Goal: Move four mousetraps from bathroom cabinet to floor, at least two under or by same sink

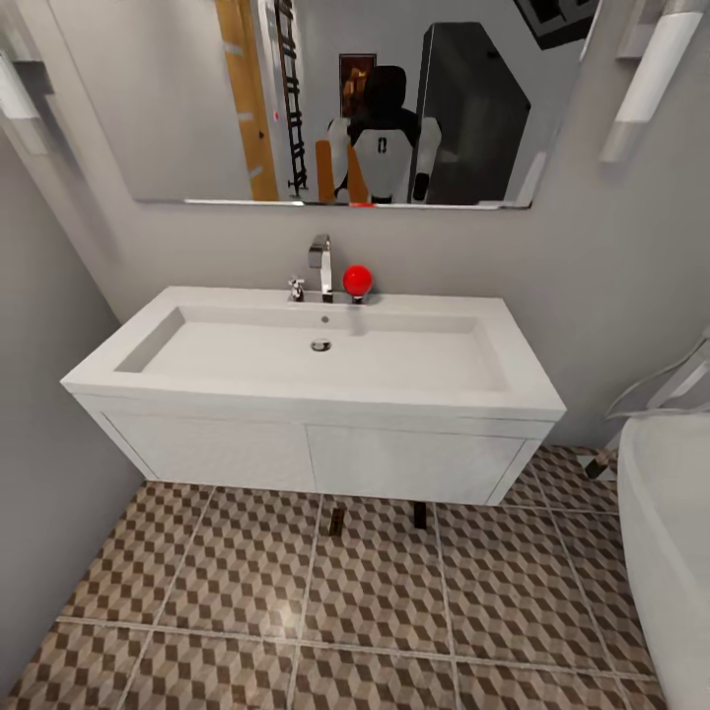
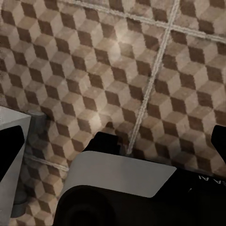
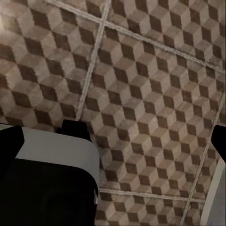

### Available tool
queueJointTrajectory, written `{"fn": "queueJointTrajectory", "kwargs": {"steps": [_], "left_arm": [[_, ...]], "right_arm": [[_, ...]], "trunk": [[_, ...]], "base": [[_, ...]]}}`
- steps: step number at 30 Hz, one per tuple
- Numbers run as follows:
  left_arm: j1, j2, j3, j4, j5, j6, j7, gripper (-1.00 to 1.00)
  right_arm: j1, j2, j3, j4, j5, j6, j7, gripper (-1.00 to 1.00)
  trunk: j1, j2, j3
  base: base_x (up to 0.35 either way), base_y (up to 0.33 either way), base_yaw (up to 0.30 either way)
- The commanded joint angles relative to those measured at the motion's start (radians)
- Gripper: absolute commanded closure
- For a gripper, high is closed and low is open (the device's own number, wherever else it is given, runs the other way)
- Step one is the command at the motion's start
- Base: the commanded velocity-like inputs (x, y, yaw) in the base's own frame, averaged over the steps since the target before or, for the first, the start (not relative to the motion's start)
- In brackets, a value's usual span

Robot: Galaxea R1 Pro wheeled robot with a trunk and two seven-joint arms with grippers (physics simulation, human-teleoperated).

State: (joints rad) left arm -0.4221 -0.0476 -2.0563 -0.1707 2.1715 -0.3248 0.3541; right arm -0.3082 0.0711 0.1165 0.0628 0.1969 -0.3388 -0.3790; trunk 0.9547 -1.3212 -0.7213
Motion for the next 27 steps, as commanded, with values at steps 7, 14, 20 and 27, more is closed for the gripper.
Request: {"fn": "queueJointTrajectory", "kwargs": {"steps": [7, 14, 20, 27], "left_arm": [[-0.001, 0.001, -0.008, -0.003, 0.006, -0.005, 0.006, -1.0], [-0.001, 0.001, -0.008, -0.003, 0.006, -0.005, 0.006, -1.0], [-0.001, 0.0, -0.008, -0.003, 0.006, -0.005, 0.006, -1.0], [-0.001, 0.0, -0.008, -0.003, 0.005, -0.005, 0.006, -1.0]], "right_arm": [[-0.002, 0.001, 0.008, 0.005, 0.003, -0.003, -0.008, -1.0], [-0.002, 0.001, 0.008, 0.005, 0.004, -0.003, -0.008, -1.0], [-0.002, 0.001, 0.008, 0.005, 0.004, -0.003, -0.008, -1.0], [-0.002, 0.001, 0.008, 0.005, 0.004, -0.003, -0.008, -1.0]], "trunk": [[-0.027, 0.049, 0.021], [-0.054, 0.098, 0.043], [-0.077, 0.14, 0.062], [-0.104, 0.189, 0.084]], "base": [[0.0, 0.0, 0.0], [0.0, 0.0, 0.0], [0.0, 0.0, 0.0], [0.0, 0.0, 0.0]]}}
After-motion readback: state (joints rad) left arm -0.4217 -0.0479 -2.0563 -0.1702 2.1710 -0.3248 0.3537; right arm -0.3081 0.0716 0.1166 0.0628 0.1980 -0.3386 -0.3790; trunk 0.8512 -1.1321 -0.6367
